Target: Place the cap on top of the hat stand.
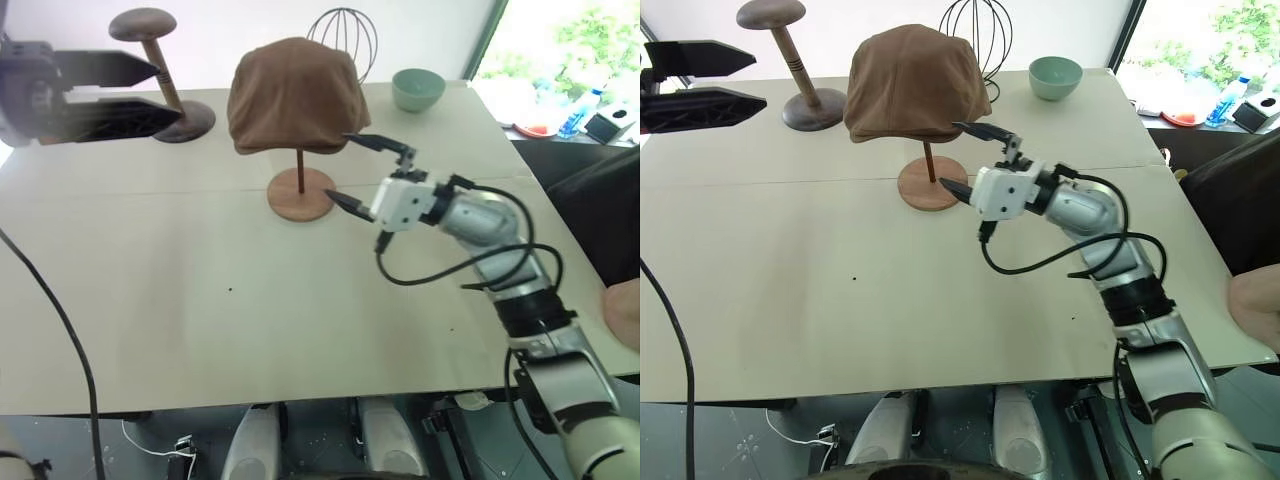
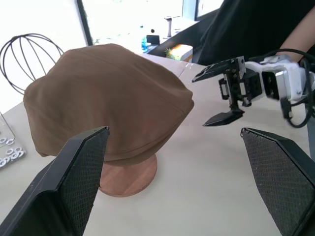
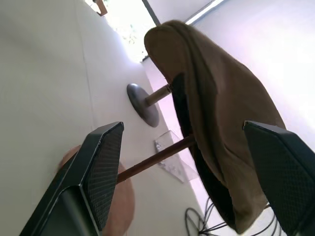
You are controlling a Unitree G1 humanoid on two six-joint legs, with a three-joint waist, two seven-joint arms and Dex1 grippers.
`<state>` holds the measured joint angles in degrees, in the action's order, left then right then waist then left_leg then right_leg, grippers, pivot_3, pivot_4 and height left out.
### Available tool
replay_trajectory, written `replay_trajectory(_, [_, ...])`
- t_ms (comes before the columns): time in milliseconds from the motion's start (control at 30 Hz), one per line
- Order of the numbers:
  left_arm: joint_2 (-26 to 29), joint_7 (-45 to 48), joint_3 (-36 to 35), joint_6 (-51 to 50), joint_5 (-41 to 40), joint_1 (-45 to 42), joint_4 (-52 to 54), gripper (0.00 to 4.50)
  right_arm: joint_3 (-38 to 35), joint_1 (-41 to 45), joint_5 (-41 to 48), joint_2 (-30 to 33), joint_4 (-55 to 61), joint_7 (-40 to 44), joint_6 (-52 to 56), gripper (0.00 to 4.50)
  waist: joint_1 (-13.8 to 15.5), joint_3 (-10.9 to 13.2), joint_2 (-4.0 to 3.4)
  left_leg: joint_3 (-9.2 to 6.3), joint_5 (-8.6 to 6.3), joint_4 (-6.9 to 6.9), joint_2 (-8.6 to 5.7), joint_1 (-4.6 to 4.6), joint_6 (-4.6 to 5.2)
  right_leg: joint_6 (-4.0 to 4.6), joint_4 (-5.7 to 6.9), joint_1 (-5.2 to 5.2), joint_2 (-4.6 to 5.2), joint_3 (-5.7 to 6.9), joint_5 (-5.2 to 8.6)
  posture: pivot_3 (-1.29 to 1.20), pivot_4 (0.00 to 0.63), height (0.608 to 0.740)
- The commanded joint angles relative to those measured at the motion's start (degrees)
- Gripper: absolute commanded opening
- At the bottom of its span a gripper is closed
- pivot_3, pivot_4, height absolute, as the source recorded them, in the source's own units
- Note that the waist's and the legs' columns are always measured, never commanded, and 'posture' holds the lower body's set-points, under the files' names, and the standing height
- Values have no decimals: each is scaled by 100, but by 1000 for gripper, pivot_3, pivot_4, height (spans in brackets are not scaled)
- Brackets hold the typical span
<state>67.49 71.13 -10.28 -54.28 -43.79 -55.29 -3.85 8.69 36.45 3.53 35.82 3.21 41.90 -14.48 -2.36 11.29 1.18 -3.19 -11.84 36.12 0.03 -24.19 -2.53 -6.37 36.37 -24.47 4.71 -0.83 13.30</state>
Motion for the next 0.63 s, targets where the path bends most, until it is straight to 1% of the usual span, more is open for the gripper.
replay_trajectory(33, [191,127,-249,211,76,184,115,4500,-815,-97,1808,733,1105,856,1682,3926,3,1,-2,1,0,1,0,0,0,0,0,1,1,0,0,0,150,740])
replay_trajectory(100, [257,218,-333,319,88,355,137,4500,-1251,189,3002,1416,1075,1410,3198,3926,7,1,-1,0,0,3,1,0,0,0,0,2,0,0,0,0,150,740])
replay_trajectory(167, [361,345,-414,357,72,525,154,4500,-1506,690,3891,2011,685,1888,4590,3926,-15,3,-5,3,0,4,2,5,0,2,0,4,1,-1,0,0,150,740])
replay_trajectory(200, [418,398,-450,354,64,598,145,4500,-1529,939,4017,2215,416,2121,4913,3926,-20,5,-8,8,0,3,4,8,1,5,0,4,1,-3,0,0,150,740])
replay_trajectory(267, [544,536,-538,403,83,767,81,4500,-1330,1586,3989,2582,-340,2617,5543,3926,-22,4,-9,10,-1,-3,6,14,2,23,-2,5,-1,-4,10,0,150,740])
replay_trajectory(400, [792,783,-685,522,122,967,-140,4500,-880,2509,3483,2787,-1565,3570,5670,3926,-19,4,-8,21,-5,-8,15,19,8,35,-8,3,-5,-5,18,0,150,740])
replay_trajectory(533, [881,786,-712,600,185,892,-384,4500,-465,3031,3001,2771,-2378,4394,5646,3926,-15,6,-10,30,-5,-7,15,13,7,32,-10,-2,-4,-8,17,0,150,740])
replay_trajectory(600, [897,803,-734,689,211,936,-363,4500,-391,3140,2717,2622,-2601,4423,5373,4464,-10,6,-10,32,-5,-6,15,10,7,23,-9,-6,-5,-9,13,0,150,740])
replay_trajectory(633, [900,813,-740,712,213,963,-333,4500,-380,3180,2615,2552,-2684,4432,5279,4485,-10,6,-10,32,-5,-7,15,9,7,16,-9,-7,-5,-9,9,0,150,740])
